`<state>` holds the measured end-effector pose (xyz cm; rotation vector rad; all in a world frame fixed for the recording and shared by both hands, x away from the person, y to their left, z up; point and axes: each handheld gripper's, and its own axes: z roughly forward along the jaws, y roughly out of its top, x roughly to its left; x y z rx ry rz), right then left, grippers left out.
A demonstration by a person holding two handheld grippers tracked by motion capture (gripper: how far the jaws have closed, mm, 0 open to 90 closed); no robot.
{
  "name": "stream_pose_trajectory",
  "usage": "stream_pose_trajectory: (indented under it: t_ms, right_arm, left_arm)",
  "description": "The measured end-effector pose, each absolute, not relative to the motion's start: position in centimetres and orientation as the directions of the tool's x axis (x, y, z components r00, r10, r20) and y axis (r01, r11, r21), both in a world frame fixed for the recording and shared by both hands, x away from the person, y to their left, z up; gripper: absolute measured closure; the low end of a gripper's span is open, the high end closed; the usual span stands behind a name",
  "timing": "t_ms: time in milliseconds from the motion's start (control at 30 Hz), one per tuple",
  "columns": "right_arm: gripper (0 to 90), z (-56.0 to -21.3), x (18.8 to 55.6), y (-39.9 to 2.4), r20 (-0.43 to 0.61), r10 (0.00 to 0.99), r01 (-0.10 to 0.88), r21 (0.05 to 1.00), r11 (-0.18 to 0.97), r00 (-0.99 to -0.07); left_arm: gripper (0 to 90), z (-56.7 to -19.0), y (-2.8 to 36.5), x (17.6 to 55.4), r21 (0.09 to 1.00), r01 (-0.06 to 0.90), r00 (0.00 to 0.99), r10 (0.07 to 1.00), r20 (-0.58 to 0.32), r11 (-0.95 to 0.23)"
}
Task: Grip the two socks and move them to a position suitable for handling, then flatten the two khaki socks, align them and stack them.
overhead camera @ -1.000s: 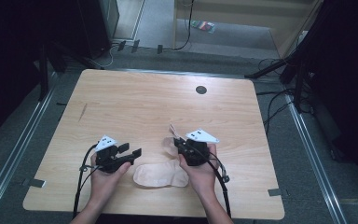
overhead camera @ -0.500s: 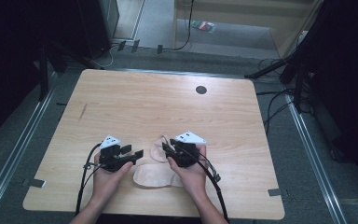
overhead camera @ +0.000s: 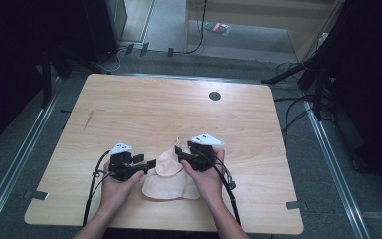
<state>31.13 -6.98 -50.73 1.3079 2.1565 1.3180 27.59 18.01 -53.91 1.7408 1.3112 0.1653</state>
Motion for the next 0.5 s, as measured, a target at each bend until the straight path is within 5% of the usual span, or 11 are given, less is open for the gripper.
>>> stream_pose_trajectory:
  t_ms: [200, 400, 500]
  right_arm:
    - [33.9, -51.5, 32.4, -4.6, 0.180, 0.839, 0.601, 0.774, 0.202, -0.514]
    - [55.5, -52.3, 32.9, -3.8, 0.078, 0.871, 0.607, 0.747, 0.271, -0.485]
    - [66.5, -52.5, 32.9, -4.1, 0.067, 0.869, 0.600, 0.749, 0.281, -0.490]
  left_arm:
    - [41.0, -53.2, 17.3, 27.2, 0.727, 0.685, 0.435, 0.822, -0.367, -0.038]
    - [44.8, -54.0, 16.5, 27.4, 0.682, 0.726, 0.413, 0.848, -0.333, -0.085]
    - [53.6, -54.2, 16.5, 27.5, 0.678, 0.728, 0.432, 0.835, -0.342, -0.099]
